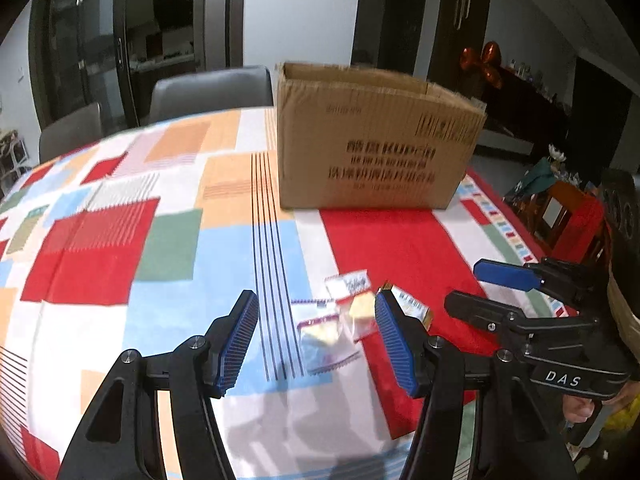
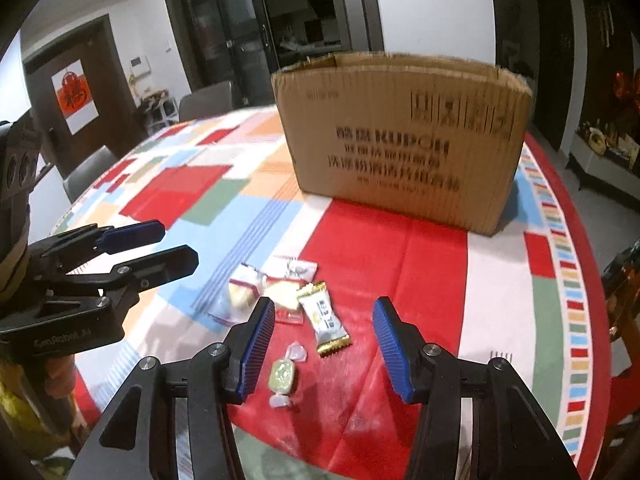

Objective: Organize snacks
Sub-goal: 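Lower both open tools to the remaining wrapped snacks on the tablecloth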

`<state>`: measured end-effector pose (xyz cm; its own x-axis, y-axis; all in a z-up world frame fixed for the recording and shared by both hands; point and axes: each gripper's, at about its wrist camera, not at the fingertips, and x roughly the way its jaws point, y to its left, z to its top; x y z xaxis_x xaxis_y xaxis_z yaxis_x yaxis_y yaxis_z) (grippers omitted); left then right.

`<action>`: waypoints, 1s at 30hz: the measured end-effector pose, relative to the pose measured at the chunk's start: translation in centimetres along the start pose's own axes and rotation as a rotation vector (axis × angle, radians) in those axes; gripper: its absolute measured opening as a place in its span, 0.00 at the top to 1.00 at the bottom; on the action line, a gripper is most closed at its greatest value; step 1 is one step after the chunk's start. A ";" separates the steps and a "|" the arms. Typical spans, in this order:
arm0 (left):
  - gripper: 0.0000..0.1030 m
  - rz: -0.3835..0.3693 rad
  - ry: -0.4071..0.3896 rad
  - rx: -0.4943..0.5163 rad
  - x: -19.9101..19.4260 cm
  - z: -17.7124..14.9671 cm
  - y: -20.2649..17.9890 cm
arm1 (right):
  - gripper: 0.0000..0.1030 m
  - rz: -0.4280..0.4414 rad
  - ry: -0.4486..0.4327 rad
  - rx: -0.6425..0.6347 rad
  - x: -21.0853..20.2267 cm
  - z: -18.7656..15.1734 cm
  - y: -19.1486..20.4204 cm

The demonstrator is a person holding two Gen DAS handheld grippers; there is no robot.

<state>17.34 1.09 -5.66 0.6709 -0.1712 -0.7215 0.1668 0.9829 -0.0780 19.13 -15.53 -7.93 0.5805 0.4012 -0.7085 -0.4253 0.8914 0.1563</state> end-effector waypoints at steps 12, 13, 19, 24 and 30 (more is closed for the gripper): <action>0.45 -0.019 0.120 -0.051 4.2 -1.5 1.0 | 0.58 0.012 0.086 0.012 3.5 -1.0 -0.5; 0.45 -0.020 0.125 -0.052 4.5 -1.6 1.0 | 0.58 0.015 0.090 0.015 3.7 -1.0 -0.5; 0.47 -0.017 0.153 -0.071 6.0 -1.8 1.4 | 0.62 0.021 0.097 0.011 4.6 -0.8 -0.5; 0.48 -0.028 0.159 -0.079 6.4 -1.6 1.6 | 0.65 0.033 0.110 0.019 5.3 -0.7 -0.6; 0.54 -0.030 0.159 -0.086 6.9 -1.5 1.5 | 0.68 0.028 0.116 0.024 5.8 -0.9 -0.6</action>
<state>21.10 1.52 -11.77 0.5428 -0.1944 -0.8170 0.1182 0.9808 -0.1549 22.17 -13.97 -12.73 0.4839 0.4002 -0.7783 -0.4226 0.8856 0.1927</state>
